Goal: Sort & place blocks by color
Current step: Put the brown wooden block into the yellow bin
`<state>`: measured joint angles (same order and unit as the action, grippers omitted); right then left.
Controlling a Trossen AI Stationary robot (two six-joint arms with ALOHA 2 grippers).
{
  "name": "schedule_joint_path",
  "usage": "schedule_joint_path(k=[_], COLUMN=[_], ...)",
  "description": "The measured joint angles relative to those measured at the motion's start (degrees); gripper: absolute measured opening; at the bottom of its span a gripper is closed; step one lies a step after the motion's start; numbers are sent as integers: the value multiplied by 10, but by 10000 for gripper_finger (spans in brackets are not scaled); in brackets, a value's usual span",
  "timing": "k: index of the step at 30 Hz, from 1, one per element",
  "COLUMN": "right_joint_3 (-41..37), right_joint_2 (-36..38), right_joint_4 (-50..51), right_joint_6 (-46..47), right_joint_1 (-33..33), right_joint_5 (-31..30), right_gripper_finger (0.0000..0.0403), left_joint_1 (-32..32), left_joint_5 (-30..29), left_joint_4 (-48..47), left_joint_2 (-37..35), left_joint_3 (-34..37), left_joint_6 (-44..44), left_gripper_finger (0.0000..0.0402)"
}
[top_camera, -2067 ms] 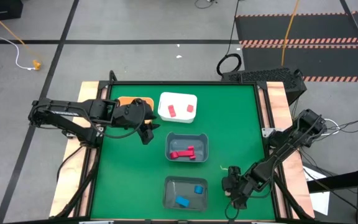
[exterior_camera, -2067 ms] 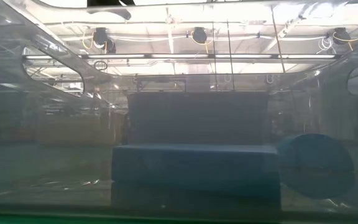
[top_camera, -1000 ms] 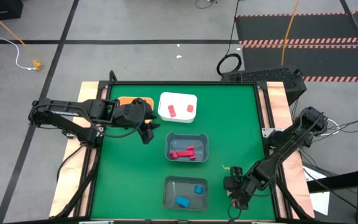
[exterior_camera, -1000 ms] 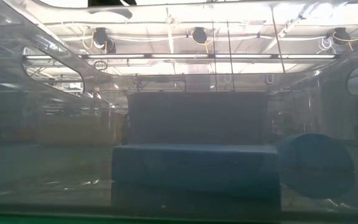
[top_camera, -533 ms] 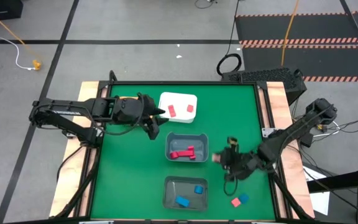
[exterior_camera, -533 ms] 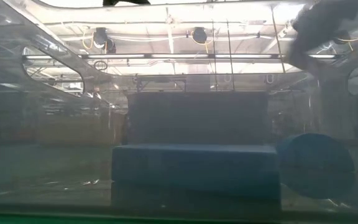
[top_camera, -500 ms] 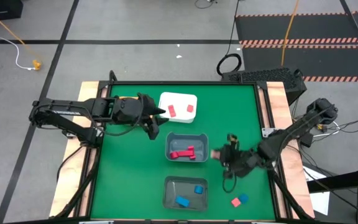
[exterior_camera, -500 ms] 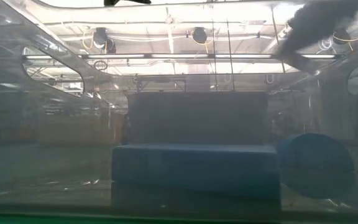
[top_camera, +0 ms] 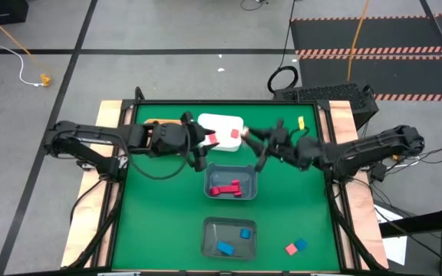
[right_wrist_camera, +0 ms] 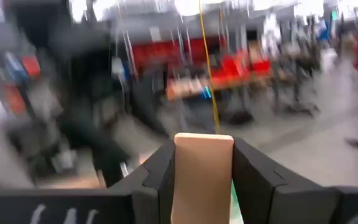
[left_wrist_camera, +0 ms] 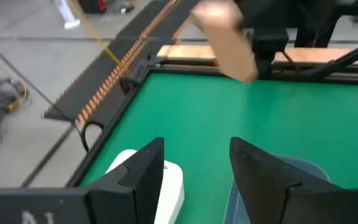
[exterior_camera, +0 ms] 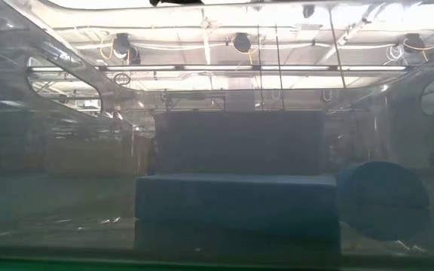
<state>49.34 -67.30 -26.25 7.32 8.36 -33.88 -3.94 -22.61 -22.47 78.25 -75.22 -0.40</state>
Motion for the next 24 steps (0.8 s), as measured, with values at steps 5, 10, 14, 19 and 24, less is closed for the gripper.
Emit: schedule_joint_path(k=[5,10,14,19,24], right_joint_3=[1,1,1,1,0], right_joint_2=[-22,-49,-71,-76,-77], right_joint_4=[-153,-181,-203,-211,-212], right_joint_6=[-6,-6,-4,-10,-27], right_joint_1=[-51,-81,-91,-102,-120], right_joint_5=[43,114,132,133,147], right_gripper_finger=[109,114,135,131,120], left_joint_1=[-3,0,6,11,11], left_joint_5=[-35,-127,-132,-120,-119], left_joint_4=[87,166,188,198,198], left_joint_2=[36,51,58,58,58], left_joint_3=[0,-1,0,-1,-1], left_joint_6=[54,86,90,43,28], left_gripper_finger=[186,186,187,187,213])
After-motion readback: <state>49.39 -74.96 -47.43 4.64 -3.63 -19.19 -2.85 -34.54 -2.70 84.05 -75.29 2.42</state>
